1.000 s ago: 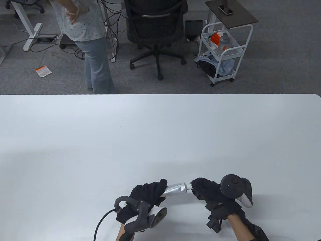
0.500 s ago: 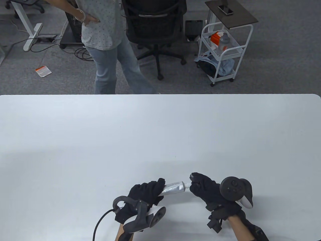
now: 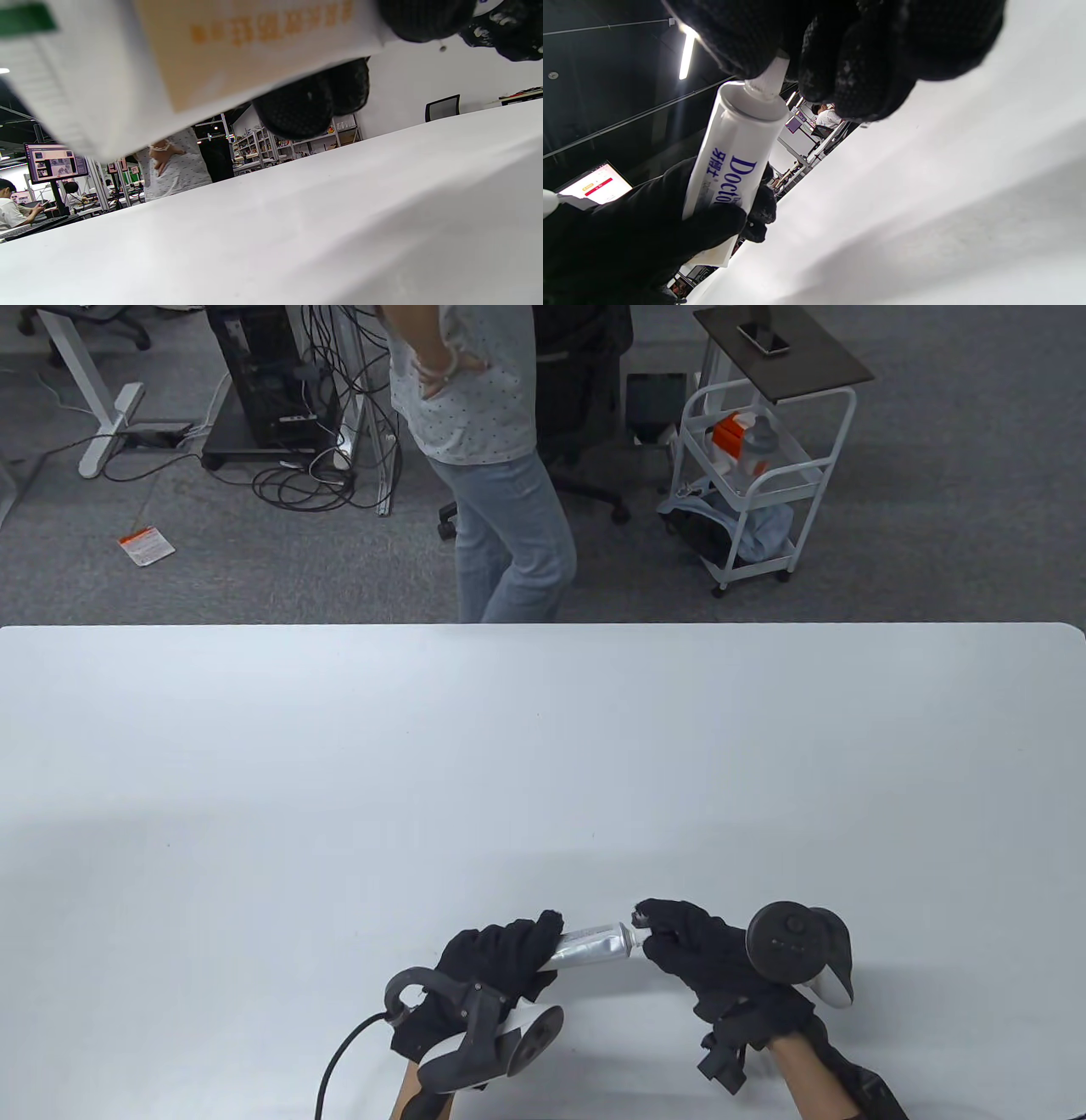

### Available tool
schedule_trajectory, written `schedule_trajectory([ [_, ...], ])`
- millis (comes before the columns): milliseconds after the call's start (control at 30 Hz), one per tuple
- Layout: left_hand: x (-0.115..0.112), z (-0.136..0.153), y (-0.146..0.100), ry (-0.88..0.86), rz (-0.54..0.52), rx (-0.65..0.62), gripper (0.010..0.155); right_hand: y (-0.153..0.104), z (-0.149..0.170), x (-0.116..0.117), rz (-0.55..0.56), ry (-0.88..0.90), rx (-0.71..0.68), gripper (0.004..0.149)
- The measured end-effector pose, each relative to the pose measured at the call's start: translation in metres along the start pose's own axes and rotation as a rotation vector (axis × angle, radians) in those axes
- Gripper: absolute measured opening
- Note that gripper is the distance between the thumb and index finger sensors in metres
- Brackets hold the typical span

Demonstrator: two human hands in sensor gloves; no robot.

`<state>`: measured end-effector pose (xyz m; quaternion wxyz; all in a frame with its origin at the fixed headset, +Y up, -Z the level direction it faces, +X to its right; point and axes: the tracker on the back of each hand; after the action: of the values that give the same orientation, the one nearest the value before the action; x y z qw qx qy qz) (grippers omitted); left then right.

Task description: Unscrew tube cap from toothpaste tube

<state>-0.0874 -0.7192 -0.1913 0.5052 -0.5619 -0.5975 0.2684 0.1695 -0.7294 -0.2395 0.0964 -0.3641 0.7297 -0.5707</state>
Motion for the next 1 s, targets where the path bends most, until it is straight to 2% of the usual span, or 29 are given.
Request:
schedule_trajectory([
  [100, 0.0002, 0.0004, -0.0002, -0.007, -0.004, 0.001, 0.069, -0.0014, 0.0021, -0.0008, 0.014, -0.003, 0.014, 0.072],
  [200, -0.0003, 0.0003, -0.0002, 0.0, -0.006, 0.002, 0.068, -0.0021, 0.005, 0.0016, 0.036, 0.02, 0.011, 0.074],
  [367, -0.0006, -0.0004, -0.0001, -0.005, -0.007, -0.002, 0.068, -0.0007, 0.0018, 0.0065, 0.051, -0.047, 0.03, 0.053],
  [433, -0.0009, -0.0009, -0.0002, -0.003, -0.004, -0.005, 0.068, -0.0007, -0.0006, 0.0068, 0.043, -0.058, 0.016, 0.049],
  [633, -0.0009, 0.0004, -0.0004, -0.005, -0.005, -0.001, 0.068, -0.0006, -0.003, 0.0023, 0.02, -0.016, -0.04, 0.049],
  [667, -0.001, 0.0005, -0.0004, -0.003, -0.004, 0.0, 0.068, -0.0008, -0.0017, 0.0016, 0.022, -0.017, -0.035, 0.051],
  [733, -0.0009, 0.0005, -0.0005, -0.007, -0.005, 0.001, 0.069, -0.0018, 0.0009, 0.0004, 0.039, -0.014, -0.02, 0.066],
  [800, -0.0009, 0.0004, -0.0006, -0.003, -0.007, 0.002, 0.068, -0.0029, 0.0037, -0.0007, 0.065, 0.006, 0.012, 0.069],
  [1000, -0.0013, -0.0009, -0.0005, -0.008, -0.01, -0.005, 0.068, -0.0011, 0.0028, 0.0013, 0.056, -0.011, 0.061, 0.048],
])
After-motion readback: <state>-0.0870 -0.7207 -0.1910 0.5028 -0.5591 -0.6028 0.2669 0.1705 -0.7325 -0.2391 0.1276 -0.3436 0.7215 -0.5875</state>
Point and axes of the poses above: the tracker on the back of each hand, its own z axis roughly to the little-finger side, its own y axis roughly from the wrist to the fingertips, x = y × z, and after that the axes turned 3 degrees about x, right-handed
